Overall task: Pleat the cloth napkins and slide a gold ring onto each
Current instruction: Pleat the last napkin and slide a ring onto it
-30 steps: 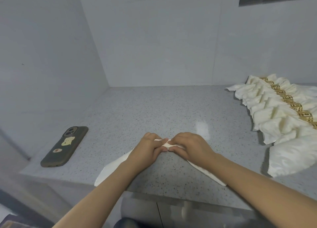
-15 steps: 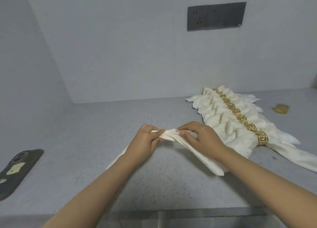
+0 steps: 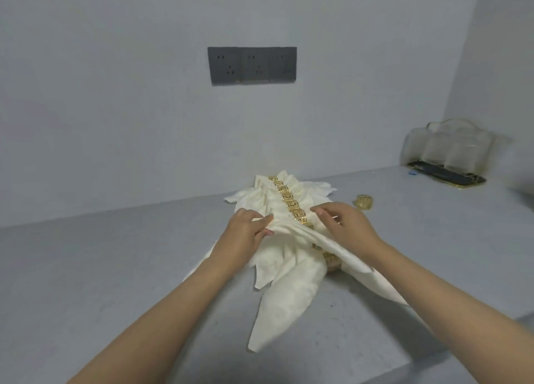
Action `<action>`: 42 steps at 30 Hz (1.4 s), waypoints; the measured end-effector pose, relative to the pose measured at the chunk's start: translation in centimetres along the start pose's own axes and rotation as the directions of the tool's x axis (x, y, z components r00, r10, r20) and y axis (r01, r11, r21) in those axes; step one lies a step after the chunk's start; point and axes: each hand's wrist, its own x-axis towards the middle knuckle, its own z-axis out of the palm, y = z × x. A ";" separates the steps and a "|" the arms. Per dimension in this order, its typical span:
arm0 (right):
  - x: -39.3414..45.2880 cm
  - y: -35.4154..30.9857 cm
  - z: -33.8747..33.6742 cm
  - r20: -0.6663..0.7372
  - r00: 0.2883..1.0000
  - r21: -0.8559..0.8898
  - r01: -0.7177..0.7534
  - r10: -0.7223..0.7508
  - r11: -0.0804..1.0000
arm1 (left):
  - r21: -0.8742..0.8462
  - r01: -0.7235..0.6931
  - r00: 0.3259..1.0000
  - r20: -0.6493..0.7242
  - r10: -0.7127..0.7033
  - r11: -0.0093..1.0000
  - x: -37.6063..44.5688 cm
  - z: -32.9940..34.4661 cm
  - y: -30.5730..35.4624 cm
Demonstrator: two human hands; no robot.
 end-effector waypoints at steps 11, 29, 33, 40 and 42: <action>4.9 10.8 -1.9 -0.108 0.981 -0.054 -0.167 0.160 0.984 | -0.080 -0.063 0.993 0.093 0.071 0.995 7.4 8.5 -0.3; 11.8 19.0 0.8 -0.249 0.885 -0.291 -0.456 0.393 0.841 | 0.056 -0.163 0.984 -0.057 0.166 0.985 11.2 12.8 -3.5; 11.9 19.3 0.7 -0.282 0.884 -0.171 -0.429 0.373 0.887 | 0.065 -0.182 0.978 -0.088 0.187 0.981 11.1 13.2 -4.0; 10.0 16.1 -0.8 -0.207 0.897 0.223 -0.346 0.391 0.911 | 0.093 -0.233 0.958 -0.149 0.245 0.968 10.8 11.9 -4.5; 8.7 14.1 -1.6 -0.189 0.907 0.310 -0.308 0.376 0.900 | 0.105 -0.227 0.955 -0.169 0.242 0.968 10.1 10.7 -4.5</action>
